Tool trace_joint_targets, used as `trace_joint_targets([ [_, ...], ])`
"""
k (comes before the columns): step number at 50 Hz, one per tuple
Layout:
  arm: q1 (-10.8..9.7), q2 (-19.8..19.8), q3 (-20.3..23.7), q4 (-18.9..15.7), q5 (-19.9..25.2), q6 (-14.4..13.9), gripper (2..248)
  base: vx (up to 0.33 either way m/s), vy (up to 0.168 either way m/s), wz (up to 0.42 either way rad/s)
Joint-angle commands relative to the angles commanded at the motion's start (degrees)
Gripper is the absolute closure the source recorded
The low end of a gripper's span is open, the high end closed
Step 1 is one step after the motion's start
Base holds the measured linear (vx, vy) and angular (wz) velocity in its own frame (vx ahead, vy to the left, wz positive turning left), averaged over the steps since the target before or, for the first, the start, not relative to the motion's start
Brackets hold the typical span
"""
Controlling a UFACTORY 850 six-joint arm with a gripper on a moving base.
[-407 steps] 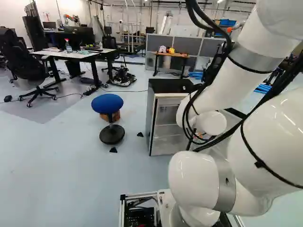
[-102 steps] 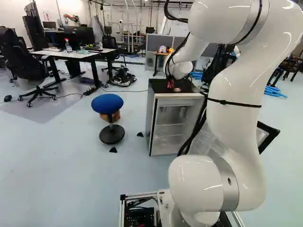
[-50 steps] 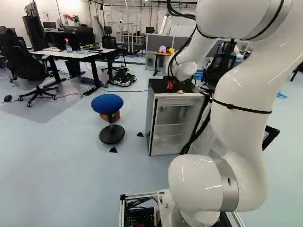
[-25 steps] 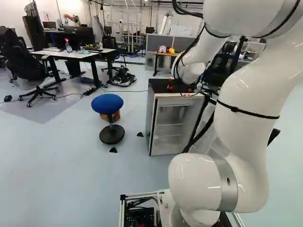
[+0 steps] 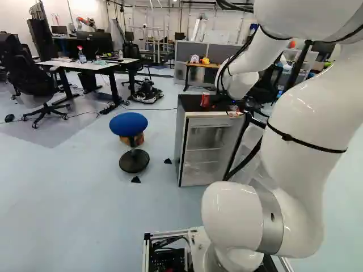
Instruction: Grab a drink from the fridge
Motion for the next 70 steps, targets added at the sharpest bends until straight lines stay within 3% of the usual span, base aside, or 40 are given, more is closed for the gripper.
trace_joint_targets([
  [24, -4.79, 3.30, 0.02, -1.50, -6.15, 0.00, 3, 0.000, 0.000, 0.000],
  [39, -7.82, 2.66, -0.66, -2.72, -9.50, 0.00, 3, 0.000, 0.000, 0.000],
  [70, -13.71, -0.02, -3.52, -1.87, -10.22, 0.00, 3, 0.000, 0.000, 0.000],
])
